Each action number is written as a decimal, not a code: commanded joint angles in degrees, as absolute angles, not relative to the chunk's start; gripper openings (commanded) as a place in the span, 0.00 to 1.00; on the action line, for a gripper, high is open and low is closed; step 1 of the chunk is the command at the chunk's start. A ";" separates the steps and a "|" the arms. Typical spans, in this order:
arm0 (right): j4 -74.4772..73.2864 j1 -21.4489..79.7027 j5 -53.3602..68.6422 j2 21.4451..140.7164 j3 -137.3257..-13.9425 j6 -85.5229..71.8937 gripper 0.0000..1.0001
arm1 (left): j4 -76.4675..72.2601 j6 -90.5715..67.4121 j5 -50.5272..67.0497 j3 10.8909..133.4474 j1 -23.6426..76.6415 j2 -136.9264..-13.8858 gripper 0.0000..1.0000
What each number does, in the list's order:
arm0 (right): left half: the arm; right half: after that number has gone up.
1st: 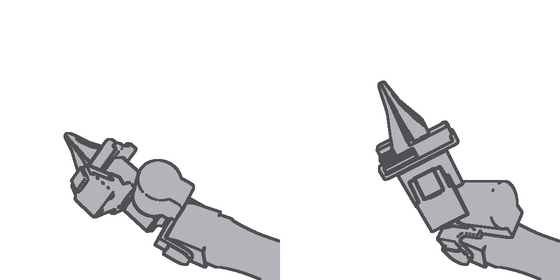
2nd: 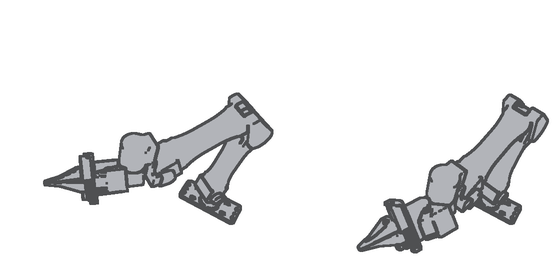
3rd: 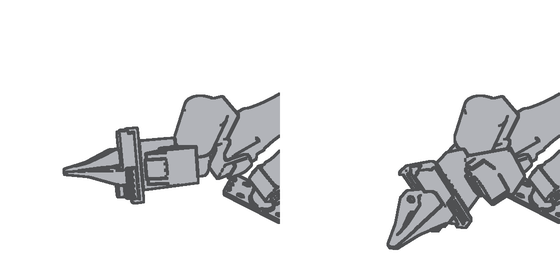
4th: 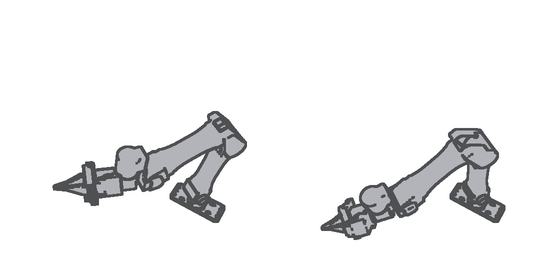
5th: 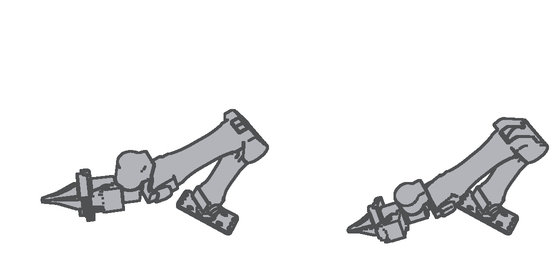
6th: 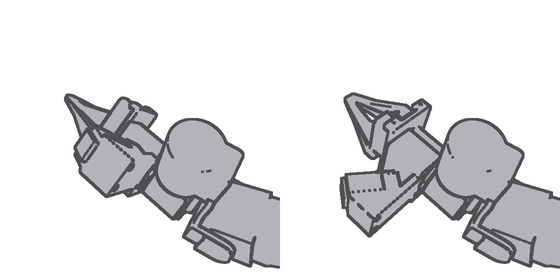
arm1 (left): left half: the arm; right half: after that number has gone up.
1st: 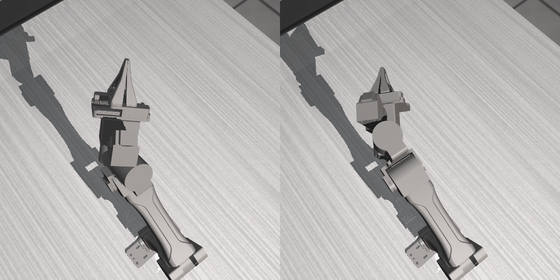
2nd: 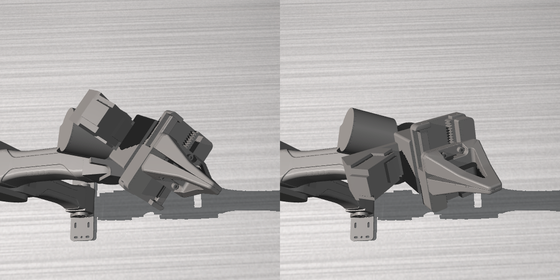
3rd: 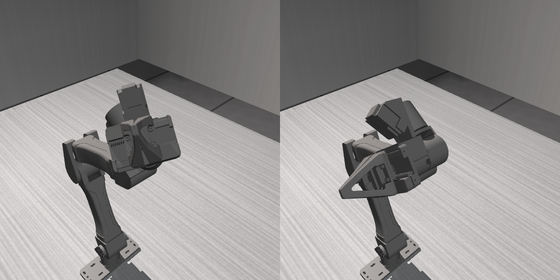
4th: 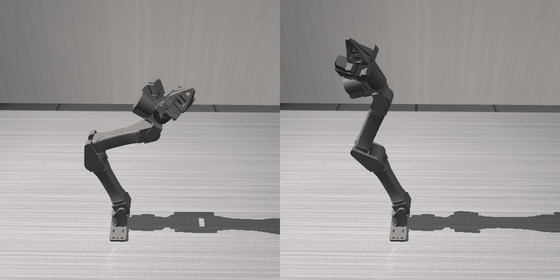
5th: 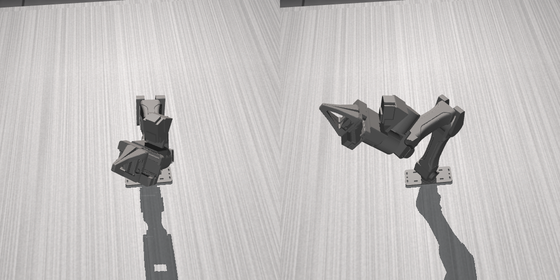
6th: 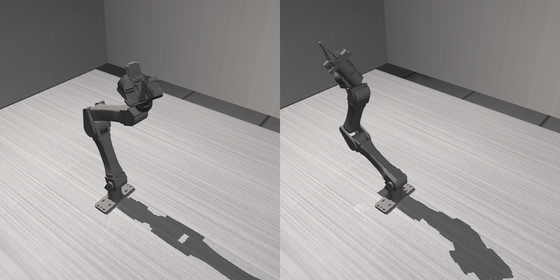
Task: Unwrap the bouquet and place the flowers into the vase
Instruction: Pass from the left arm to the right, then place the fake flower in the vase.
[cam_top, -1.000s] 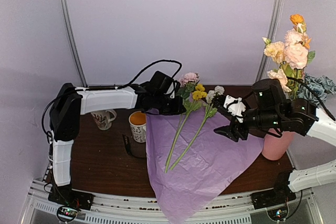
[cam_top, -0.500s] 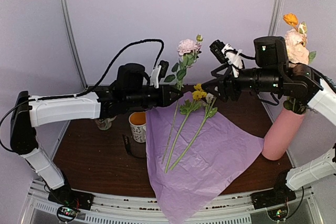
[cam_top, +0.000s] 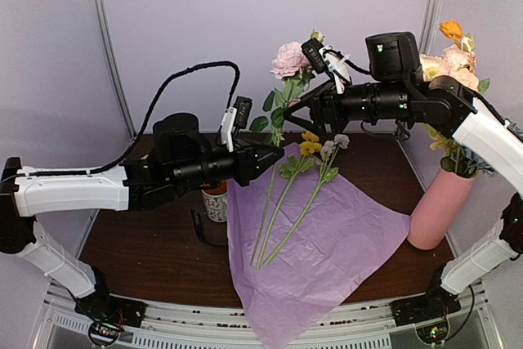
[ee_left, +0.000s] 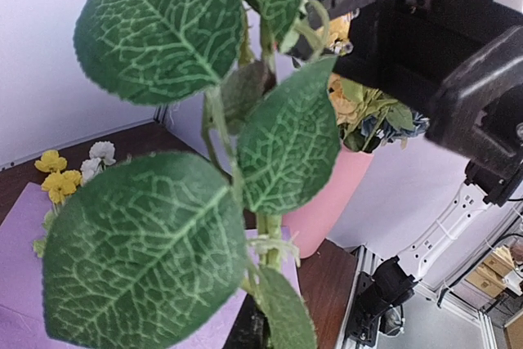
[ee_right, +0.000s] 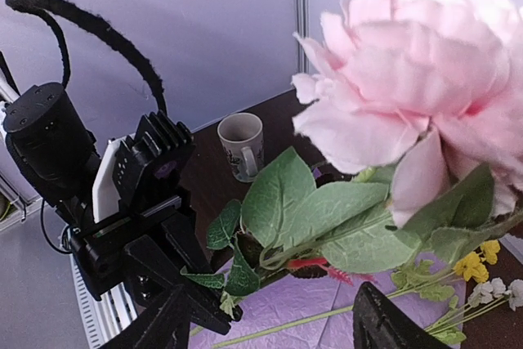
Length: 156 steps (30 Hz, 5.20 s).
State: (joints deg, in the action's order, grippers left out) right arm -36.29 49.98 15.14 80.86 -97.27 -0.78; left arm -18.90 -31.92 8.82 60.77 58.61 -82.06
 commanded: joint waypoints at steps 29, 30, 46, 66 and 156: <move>-33.03 49.67 26.51 85.51 -99.67 -7.45 0.14 | -28.45 -27.87 10.16 58.34 61.87 -81.20 0.12; -33.17 49.71 26.56 85.44 -99.67 -7.22 0.06 | -27.68 -27.86 9.59 58.43 61.87 -81.21 0.25; -38.58 48.49 25.36 81.80 -123.07 11.85 0.00 | -20.18 -27.77 9.11 60.43 61.87 -87.81 0.55; -36.43 44.40 1.88 80.72 -134.89 32.67 0.00 | -16.52 -27.97 12.17 67.51 61.87 -96.43 0.54; -75.19 14.93 11.51 57.88 -124.77 24.47 0.00 | -19.60 -27.33 16.70 67.13 60.91 -105.47 0.52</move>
State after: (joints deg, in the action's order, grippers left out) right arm -76.55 15.33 10.52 57.82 -126.50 23.68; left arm -16.49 -27.31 16.67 67.81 61.45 -107.31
